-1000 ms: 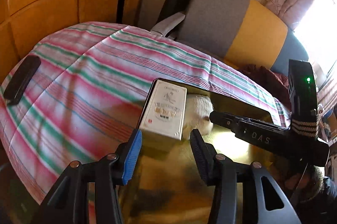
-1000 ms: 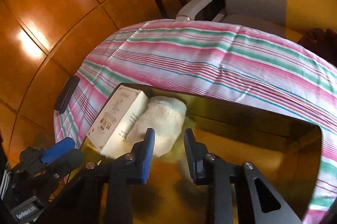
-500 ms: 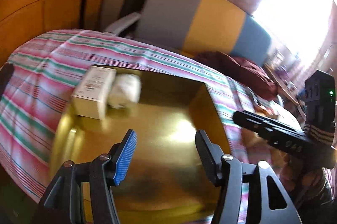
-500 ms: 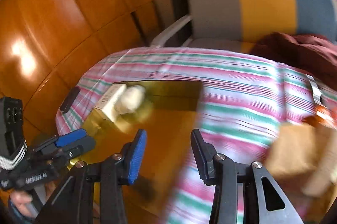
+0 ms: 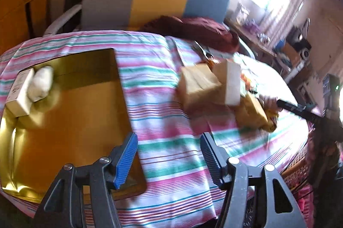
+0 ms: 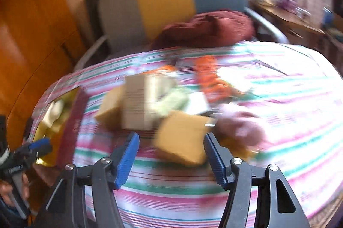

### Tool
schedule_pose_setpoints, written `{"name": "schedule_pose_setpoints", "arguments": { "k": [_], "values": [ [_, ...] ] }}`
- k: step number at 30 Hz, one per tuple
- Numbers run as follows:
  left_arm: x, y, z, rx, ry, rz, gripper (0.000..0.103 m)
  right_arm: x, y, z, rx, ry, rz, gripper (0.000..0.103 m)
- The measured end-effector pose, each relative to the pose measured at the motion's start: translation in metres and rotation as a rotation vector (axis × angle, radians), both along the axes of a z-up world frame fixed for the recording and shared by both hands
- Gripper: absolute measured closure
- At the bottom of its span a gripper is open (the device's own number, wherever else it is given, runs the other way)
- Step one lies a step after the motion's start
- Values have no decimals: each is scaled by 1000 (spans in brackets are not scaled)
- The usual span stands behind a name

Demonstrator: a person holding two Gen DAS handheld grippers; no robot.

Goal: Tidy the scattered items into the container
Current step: 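Grasp the pink sock with the right tool while the left tool grasps a tall white box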

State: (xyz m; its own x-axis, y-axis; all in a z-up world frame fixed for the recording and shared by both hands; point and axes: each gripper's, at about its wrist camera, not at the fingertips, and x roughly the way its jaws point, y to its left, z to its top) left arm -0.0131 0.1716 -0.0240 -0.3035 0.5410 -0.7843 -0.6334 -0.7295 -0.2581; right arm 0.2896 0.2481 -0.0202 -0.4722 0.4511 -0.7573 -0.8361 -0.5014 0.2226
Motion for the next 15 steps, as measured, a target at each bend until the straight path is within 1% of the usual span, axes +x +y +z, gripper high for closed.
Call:
{"name": "schedule_pose_setpoints", "arguments": {
  "k": [3,5,8,10,12,14,15],
  "values": [
    [10,23,-1,-21,-1,-47,40,25,16,-1,-25,19,-76,38],
    [15,37,-2,-29,-13,-85,40,37,27,1,-43,30,-106,38],
    [23,60,-3,-65,-8,-132,41,46,43,3,-51,-2,-127,37],
    [25,72,-1,-47,-29,-161,41,50,53,4,-53,-4,-123,37],
    [28,86,1,-61,-18,-174,41,56,66,1,-74,-4,-124,37],
    [28,99,0,-78,-28,-178,41,61,78,-5,-108,14,-128,37],
    [27,104,-1,-85,-33,-176,41,64,84,-9,-145,42,-125,37]
  ]
}}
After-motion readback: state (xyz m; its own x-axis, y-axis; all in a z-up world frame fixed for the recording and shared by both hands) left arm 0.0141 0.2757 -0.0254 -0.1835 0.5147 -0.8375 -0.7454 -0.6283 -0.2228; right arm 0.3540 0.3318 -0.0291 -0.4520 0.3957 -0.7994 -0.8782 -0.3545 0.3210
